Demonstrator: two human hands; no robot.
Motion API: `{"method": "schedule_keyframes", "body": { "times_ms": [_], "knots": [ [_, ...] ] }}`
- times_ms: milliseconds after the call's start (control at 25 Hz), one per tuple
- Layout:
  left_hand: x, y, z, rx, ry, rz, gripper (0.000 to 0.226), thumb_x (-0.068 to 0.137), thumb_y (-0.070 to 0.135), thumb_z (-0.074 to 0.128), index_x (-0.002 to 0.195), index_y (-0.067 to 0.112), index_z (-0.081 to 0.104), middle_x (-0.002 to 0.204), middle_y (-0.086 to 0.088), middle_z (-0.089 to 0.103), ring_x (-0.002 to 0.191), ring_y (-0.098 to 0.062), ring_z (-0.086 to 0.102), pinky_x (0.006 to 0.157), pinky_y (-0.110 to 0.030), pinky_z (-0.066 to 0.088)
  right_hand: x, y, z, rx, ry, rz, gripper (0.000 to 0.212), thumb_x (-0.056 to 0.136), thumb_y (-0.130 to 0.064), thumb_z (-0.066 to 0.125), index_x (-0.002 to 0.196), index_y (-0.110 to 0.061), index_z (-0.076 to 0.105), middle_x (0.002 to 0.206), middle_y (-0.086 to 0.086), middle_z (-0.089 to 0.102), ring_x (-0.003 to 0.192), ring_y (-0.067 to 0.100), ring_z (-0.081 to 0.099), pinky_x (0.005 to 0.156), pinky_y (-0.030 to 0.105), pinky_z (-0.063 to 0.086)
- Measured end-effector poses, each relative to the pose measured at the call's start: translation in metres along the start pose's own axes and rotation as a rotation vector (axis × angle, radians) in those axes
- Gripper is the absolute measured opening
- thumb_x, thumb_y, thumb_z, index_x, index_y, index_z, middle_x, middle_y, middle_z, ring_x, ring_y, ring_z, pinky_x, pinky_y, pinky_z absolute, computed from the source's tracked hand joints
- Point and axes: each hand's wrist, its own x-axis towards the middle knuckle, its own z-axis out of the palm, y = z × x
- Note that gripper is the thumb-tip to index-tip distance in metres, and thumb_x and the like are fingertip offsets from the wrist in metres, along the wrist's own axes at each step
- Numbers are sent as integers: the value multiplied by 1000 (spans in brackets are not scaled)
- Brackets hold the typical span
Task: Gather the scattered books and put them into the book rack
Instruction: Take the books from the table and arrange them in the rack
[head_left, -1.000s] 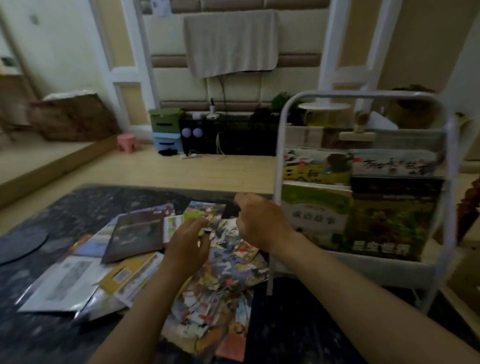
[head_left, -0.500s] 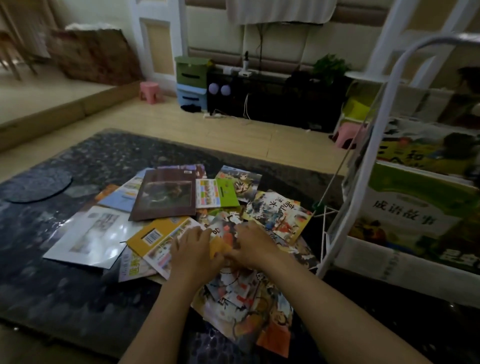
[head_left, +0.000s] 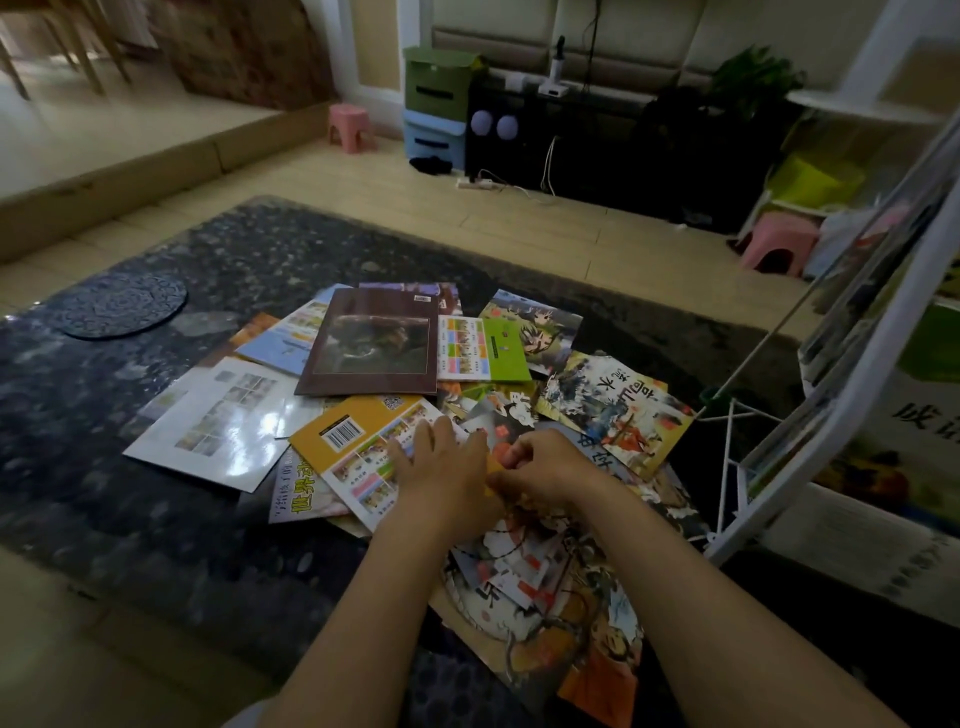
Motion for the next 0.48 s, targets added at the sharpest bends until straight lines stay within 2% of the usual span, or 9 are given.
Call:
{"method": "schedule_keyframes", "body": {
  "times_ms": [200, 360, 480],
  "knots": [
    [-4, 6, -2, 22, -14, 22, 57, 90, 53, 48, 143, 38, 32, 159, -19, 4, 146, -45, -8, 109, -73, -4, -6, -4, -2, 73, -2, 14, 21, 85, -22, 72, 73, -14, 57, 79, 8, 59, 75, 19, 58, 78, 42, 54],
    [-5, 6, -4, 12, -4, 42, 75, 85, 57, 53, 149, 44, 15, 159, -15, 10, 146, -45, 0, 108, -74, 1, -10, -19, -4, 23, -64, 84, 25, 86, -23, 67, 67, -15, 52, 68, 6, 53, 62, 19, 51, 61, 33, 44],
    [-6, 5, -9, -40, 40, 63, 80, 79, 59, 58, 147, 42, 20, 154, -13, 19, 144, -40, 12, 108, -73, 9, -7, -30, -7, -13, -76, 116, 22, 95, -24, 53, 78, -10, 56, 76, 12, 56, 65, 19, 50, 58, 30, 41]
  ]
}}
